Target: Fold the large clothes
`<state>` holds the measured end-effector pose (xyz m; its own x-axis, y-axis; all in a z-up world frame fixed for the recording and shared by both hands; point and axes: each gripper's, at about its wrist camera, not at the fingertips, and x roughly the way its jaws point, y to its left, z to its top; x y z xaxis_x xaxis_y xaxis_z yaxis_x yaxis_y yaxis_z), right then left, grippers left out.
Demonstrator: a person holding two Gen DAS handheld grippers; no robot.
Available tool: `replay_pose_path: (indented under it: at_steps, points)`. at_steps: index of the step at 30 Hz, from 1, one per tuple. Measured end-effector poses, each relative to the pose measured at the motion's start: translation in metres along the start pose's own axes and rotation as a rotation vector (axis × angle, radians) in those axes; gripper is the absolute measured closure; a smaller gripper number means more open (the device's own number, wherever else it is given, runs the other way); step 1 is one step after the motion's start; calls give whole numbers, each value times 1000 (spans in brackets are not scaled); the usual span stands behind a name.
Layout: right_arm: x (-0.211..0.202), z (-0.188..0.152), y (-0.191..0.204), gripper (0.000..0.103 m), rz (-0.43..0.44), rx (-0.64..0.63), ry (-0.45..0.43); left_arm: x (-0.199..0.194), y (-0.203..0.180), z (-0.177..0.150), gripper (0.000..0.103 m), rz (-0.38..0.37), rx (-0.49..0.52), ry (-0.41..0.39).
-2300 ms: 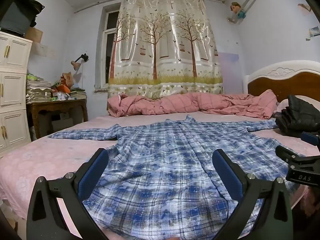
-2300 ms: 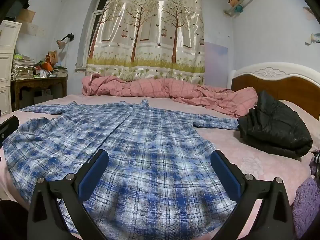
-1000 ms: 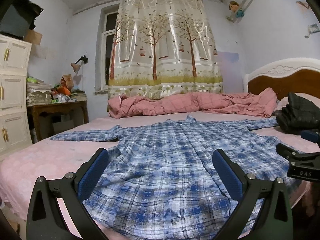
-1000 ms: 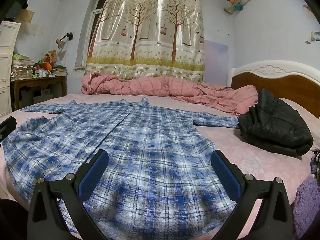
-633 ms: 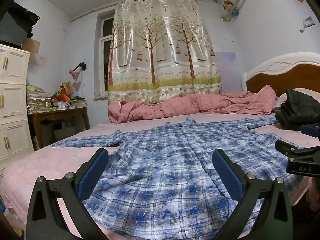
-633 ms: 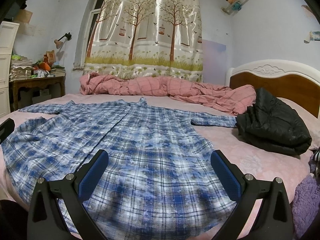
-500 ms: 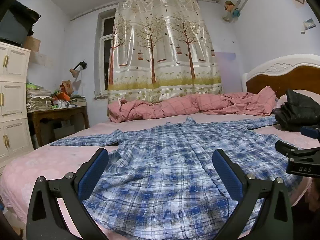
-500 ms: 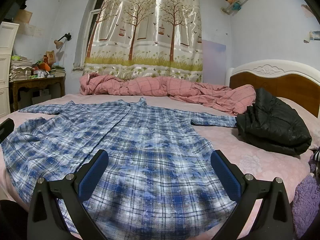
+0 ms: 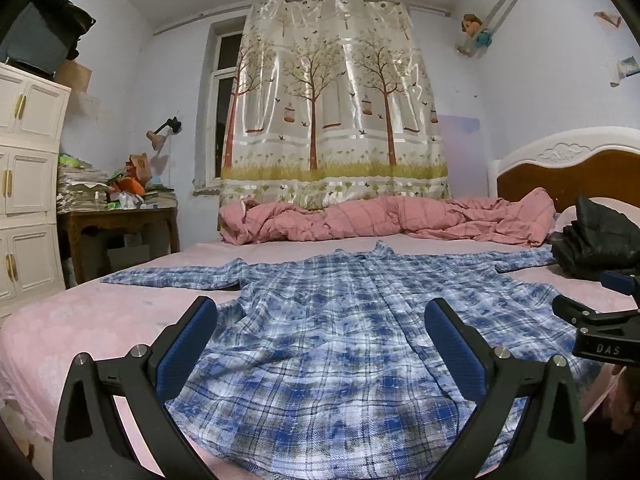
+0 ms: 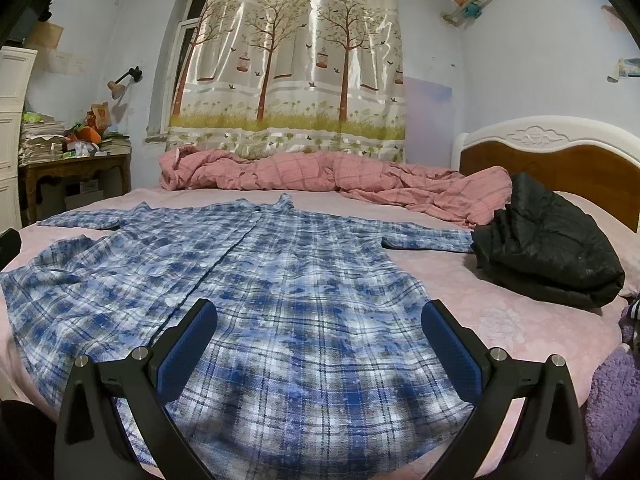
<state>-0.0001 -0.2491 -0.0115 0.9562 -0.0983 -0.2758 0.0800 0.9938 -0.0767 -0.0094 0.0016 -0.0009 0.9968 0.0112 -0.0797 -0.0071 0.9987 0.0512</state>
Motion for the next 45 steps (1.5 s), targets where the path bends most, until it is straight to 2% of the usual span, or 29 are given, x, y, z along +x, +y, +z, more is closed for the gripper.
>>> replay_pose_path:
  at_steps: [40,42,45]
  points:
    - [1,-1,-3,0,2,4,4,-5,1,-1,0,5,8,-15]
    - [1,-1,-3,0,1,5,3,-5,1,-1,0,-3,4,-13]
    - [-1,-2,-2,0,-15,2,8,-5,6,0,0,-80,-39,21]
